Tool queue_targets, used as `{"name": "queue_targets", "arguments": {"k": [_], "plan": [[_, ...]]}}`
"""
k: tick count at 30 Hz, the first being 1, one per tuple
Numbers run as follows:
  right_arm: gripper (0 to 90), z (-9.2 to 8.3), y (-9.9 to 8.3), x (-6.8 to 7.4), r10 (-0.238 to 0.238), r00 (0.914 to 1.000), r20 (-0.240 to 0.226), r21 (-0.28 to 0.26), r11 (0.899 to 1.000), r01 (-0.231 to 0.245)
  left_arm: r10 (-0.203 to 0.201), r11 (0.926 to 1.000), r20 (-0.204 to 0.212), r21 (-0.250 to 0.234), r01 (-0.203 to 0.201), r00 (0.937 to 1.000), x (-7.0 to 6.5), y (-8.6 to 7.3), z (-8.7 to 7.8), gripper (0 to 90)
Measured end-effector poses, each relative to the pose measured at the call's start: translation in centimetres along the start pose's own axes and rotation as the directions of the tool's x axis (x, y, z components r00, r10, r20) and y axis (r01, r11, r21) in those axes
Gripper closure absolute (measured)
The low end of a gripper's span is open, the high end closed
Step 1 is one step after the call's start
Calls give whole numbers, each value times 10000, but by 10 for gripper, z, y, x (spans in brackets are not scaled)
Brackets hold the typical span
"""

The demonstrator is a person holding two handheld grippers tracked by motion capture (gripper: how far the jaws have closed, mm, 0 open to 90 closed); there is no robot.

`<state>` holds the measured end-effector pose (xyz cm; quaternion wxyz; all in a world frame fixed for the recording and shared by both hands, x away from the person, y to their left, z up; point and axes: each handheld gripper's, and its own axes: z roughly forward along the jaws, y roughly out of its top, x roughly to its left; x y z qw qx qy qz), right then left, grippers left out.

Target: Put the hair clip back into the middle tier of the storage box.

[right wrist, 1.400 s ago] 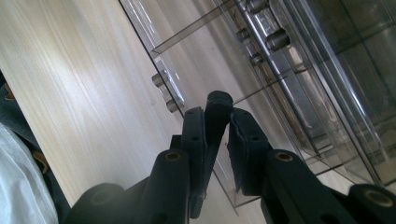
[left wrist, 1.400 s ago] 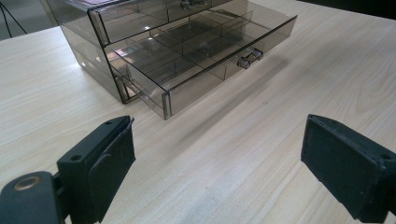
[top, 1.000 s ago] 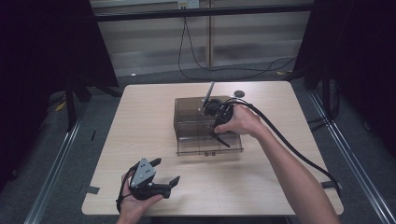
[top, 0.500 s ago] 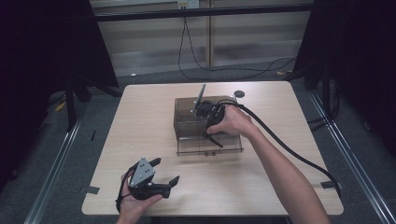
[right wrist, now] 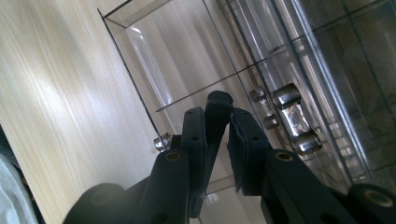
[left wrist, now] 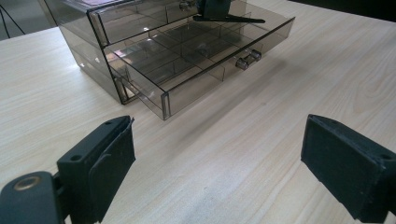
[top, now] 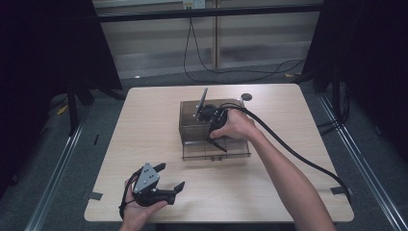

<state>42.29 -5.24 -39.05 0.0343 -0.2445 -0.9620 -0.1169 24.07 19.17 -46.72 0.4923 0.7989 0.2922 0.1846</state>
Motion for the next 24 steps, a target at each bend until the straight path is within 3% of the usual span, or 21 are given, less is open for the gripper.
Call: {"name": "queue_targets", "arguments": {"k": [24], "plan": [[772,21,5,-1,-57,9999,-104,156,9999,59,-41,10000,-7,-51,41,10000,1,0,-1,96]]}}
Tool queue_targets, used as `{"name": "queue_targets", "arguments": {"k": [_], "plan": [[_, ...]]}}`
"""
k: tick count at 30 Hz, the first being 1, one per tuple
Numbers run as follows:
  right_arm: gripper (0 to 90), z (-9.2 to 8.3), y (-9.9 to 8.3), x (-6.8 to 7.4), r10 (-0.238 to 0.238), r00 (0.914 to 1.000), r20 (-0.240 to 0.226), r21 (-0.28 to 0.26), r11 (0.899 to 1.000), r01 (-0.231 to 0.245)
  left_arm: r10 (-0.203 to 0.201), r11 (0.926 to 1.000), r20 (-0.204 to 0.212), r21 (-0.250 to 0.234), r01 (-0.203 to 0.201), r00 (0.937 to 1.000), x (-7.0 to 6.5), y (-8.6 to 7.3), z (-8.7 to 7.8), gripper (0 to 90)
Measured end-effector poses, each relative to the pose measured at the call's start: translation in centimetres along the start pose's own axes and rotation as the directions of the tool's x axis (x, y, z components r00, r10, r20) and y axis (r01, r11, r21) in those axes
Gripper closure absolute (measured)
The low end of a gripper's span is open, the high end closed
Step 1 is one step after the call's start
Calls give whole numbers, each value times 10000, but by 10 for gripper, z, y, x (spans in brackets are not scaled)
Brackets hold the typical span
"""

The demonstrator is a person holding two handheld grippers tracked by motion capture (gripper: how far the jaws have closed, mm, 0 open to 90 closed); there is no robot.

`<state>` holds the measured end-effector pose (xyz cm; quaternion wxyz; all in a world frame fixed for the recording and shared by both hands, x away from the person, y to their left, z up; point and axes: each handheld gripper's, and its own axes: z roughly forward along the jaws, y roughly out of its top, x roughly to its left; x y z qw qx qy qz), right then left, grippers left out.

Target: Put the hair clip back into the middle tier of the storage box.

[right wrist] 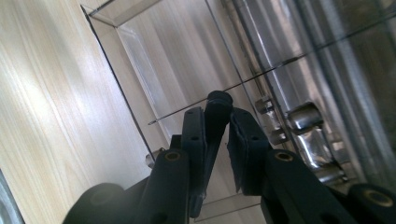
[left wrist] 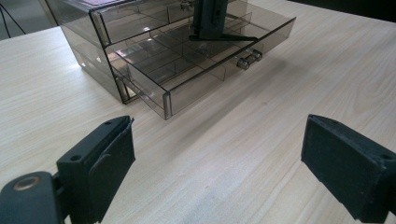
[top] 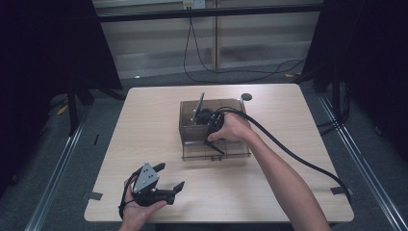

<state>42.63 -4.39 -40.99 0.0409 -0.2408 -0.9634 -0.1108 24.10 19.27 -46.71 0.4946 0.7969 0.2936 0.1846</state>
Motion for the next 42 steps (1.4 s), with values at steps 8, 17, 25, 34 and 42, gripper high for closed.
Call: {"name": "queue_targets", "arguments": {"k": [8,17,25,34,42], "plan": [[772,5,-1,-3,57,10000,0,187,9998,-57,-28,10000,14,19,28,10000,0,0,0,95],[772,11,-4,-7,157,9999,18,274,9995,-158,20,10000,10,50,-20,10000,0,0,0,95],[772,15,-4,-6,175,9998,2,281,9995,-175,47,10000,-8,64,-47,10000,0,0,0,95],[772,17,-5,-7,193,9998,-23,256,9995,-192,-9,10000,-25,38,9,10000,0,0,0,95],[771,16,-5,-6,305,9995,17,298,9991,-305,-17,10000,-11,12,17,10000,0,0,0,93]]}}
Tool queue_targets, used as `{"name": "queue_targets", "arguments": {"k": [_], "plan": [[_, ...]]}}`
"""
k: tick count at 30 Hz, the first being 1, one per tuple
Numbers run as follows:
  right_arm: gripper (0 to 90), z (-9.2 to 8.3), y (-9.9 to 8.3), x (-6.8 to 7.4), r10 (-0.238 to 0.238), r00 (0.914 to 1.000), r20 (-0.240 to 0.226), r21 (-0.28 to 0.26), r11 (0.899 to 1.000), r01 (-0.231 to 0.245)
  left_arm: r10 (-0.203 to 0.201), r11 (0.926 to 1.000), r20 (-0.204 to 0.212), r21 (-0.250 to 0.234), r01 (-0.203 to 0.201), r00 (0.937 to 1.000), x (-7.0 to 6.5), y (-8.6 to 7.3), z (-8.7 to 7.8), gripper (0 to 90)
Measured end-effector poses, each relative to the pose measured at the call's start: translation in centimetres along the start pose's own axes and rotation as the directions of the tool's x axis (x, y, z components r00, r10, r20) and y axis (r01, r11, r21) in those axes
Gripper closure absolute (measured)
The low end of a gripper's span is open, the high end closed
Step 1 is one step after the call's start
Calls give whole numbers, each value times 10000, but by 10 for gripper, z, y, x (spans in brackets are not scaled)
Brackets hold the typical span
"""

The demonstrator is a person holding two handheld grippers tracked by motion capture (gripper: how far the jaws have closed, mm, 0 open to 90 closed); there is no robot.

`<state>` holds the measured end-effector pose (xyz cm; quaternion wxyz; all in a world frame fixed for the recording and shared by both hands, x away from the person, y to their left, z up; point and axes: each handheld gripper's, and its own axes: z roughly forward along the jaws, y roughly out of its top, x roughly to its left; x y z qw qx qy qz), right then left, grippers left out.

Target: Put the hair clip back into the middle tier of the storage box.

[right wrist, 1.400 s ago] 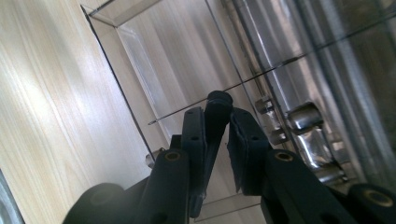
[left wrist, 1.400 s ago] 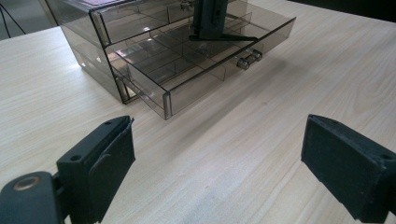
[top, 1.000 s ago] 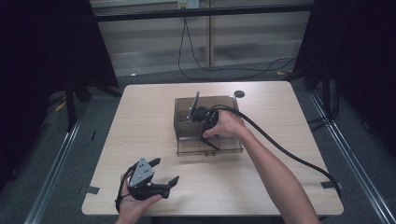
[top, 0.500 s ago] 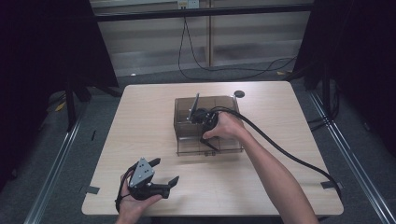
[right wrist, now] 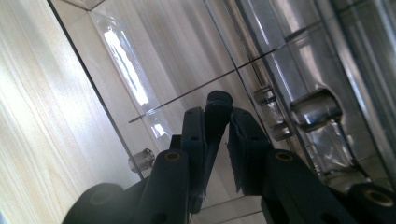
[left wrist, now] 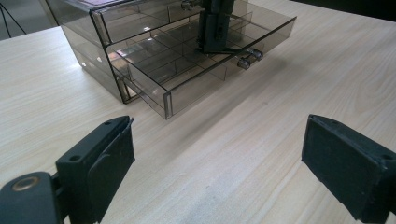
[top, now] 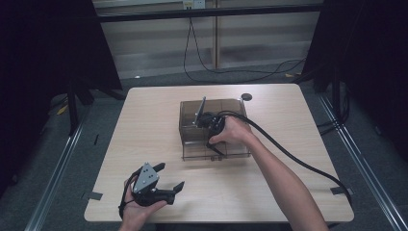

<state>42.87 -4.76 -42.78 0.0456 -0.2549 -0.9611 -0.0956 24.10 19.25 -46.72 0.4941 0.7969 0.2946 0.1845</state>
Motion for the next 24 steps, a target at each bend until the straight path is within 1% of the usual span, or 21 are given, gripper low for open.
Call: {"name": "queue_targets", "arguments": {"k": [2,4,5,17,24], "plan": [[771,0,0,0,12,10000,-3,-1,10000,-12,16,10000,-17,21,-16,10000,0,0,0,93],[771,0,0,1,-96,9999,-56,10,10000,96,42,10000,-17,28,-42,10000,0,0,0,93],[771,1,0,1,-63,10000,-6,-14,10000,63,48,10000,-24,29,-47,10000,0,0,0,93],[769,2,0,1,-36,10000,-46,43,10000,36,40,10000,-3,0,-40,10000,0,0,0,93],[746,1,0,2,3,10000,-56,-47,10000,-3,40,10000,0,34,-40,10000,1,0,0,93]]}}
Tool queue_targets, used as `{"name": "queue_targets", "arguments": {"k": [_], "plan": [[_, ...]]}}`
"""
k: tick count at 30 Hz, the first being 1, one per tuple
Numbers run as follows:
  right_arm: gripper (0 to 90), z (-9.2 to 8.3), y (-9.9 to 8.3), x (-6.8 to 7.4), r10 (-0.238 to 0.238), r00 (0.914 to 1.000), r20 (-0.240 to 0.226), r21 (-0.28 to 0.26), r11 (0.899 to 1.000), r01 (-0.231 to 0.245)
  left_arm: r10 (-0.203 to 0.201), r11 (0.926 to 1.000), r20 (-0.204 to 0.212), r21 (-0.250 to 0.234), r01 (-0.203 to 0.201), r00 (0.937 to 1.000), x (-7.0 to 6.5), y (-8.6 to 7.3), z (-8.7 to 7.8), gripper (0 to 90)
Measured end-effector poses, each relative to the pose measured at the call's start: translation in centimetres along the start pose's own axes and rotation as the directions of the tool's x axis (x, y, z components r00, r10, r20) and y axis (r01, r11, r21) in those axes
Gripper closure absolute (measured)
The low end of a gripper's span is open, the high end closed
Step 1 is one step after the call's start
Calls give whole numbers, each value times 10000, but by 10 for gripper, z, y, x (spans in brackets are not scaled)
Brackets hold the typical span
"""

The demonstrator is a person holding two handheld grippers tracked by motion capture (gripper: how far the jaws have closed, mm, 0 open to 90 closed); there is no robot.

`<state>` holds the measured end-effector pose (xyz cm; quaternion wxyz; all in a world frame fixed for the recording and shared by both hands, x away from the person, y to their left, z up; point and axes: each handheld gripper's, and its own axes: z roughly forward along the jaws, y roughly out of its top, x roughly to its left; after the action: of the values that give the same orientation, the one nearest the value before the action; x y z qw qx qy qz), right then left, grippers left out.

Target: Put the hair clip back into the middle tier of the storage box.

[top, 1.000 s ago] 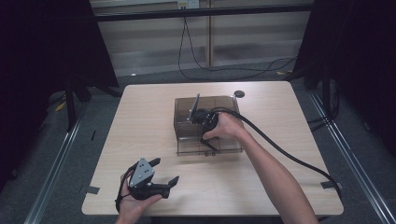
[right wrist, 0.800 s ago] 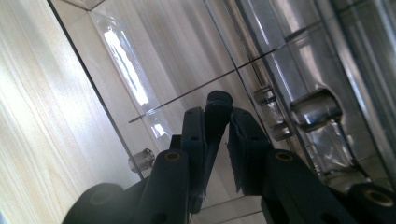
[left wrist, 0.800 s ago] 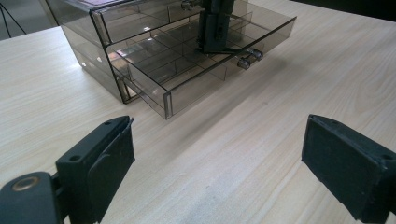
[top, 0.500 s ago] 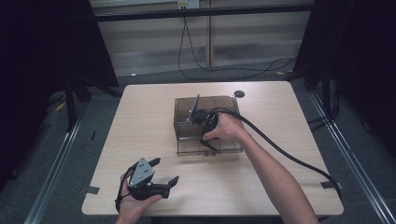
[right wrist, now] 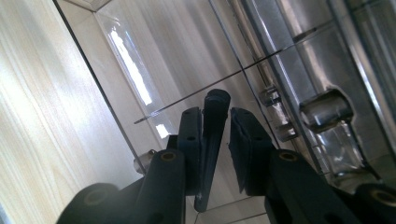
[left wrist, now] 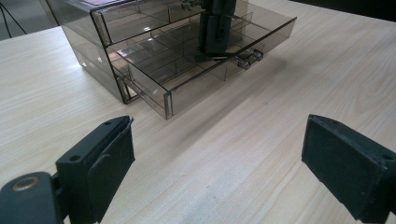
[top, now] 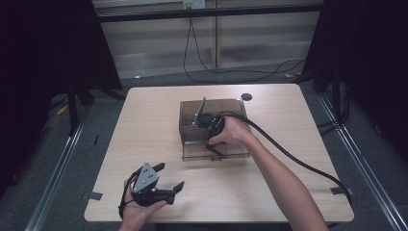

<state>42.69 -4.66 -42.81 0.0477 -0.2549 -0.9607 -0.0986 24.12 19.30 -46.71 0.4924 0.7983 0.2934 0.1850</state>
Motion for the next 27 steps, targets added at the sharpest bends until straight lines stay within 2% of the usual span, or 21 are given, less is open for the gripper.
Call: {"name": "queue_targets", "arguments": {"k": [11,20,27], "plan": [[733,-8,-4,0,162,9999,-2,-298,9994,-162,-90,10000,-14,-40,90,10000,0,0,1,93],[720,-11,-12,-1,300,9995,-17,-648,9974,-300,-8,10000,-52,46,8,10000,0,0,0,93],[720,-18,-20,-2,460,9989,-71,-1248,9911,-465,-10,10000,-29,31,10,10000,1,0,1,93]]}}
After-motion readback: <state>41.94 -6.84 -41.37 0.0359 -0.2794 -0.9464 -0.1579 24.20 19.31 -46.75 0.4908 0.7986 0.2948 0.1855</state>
